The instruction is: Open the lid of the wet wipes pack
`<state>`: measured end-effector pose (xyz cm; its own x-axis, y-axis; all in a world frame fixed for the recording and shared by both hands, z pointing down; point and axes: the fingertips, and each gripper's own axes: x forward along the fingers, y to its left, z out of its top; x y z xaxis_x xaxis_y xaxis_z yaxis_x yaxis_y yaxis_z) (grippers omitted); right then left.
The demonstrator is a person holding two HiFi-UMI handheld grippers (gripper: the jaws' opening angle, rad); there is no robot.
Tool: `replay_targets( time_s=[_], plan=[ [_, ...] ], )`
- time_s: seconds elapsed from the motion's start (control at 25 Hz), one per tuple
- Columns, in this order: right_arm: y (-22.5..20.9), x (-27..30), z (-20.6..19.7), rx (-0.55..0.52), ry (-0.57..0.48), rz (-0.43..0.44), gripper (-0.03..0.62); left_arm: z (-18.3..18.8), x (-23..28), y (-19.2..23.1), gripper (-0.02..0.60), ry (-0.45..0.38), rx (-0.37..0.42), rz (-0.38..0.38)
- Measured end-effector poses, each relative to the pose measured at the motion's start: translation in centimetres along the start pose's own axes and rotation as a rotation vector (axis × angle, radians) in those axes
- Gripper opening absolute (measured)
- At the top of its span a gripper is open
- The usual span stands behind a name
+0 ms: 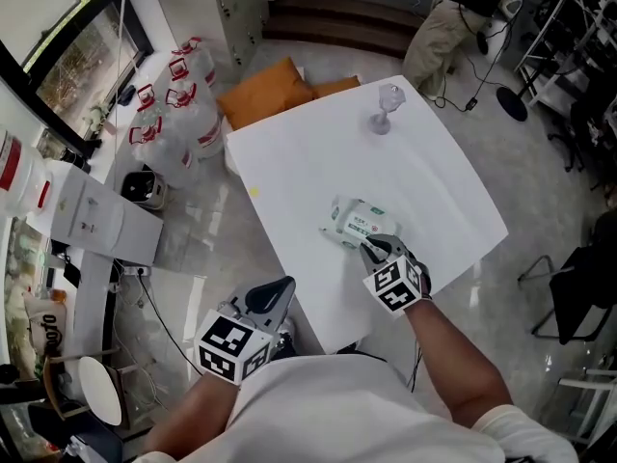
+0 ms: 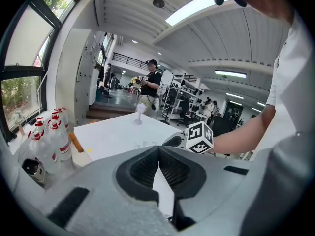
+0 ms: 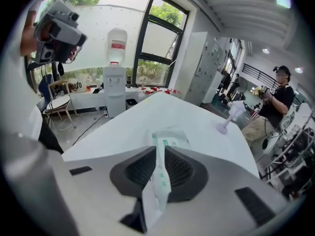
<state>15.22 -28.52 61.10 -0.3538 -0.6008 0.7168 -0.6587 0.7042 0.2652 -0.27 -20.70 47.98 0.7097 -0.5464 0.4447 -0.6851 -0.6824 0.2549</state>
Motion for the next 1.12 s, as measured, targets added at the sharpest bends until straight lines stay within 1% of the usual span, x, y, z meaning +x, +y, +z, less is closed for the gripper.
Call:
replay_targets(
  time_s=[0.16, 0.28, 0.52, 0.72, 0.92, 1.04, 1.12],
  plan=[
    [0.0, 2.0, -1.3, -0.05, 0.051, 0.019, 0.061, -0.6, -0.3, 0.9, 0.008, 0.007, -0.023, 0.032],
    [-0.1, 3.1, -1.6, -0.078, 0.07, 0.027, 0.063, -0.9, -0.4, 1.5, 0.009, 0.015, -0.033, 0.047],
    [0.1, 4.7, -1.4, -0.128, 0.091, 0.049, 0.069, -1.5, -0.4, 2.2, 0.008, 0.033, -0.049, 0.063],
    [0.0, 5.7, -2.1, -0.167, 0.116, 0.045, 0.094, -1.5, -0.2, 2.4, 0.009, 0.036, -0.058, 0.068],
    [-0.8, 6.2, -2.4, -0.115, 0.119, 0.045, 0.141, -1.8, -0.1, 2.6, 0.008, 0.043, -0.066, 0.071],
    [-1.2, 6.2, -2.4, -0.069, 0.117, 0.076, 0.163, -1.9, 0.1, 2.5, 0.008, 0.047, -0.069, 0.07],
    [-1.4, 6.2, -2.4, -0.041, 0.113, 0.104, 0.161, -2.0, 0.2, 2.4, 0.008, 0.049, -0.07, 0.067]
  ],
)
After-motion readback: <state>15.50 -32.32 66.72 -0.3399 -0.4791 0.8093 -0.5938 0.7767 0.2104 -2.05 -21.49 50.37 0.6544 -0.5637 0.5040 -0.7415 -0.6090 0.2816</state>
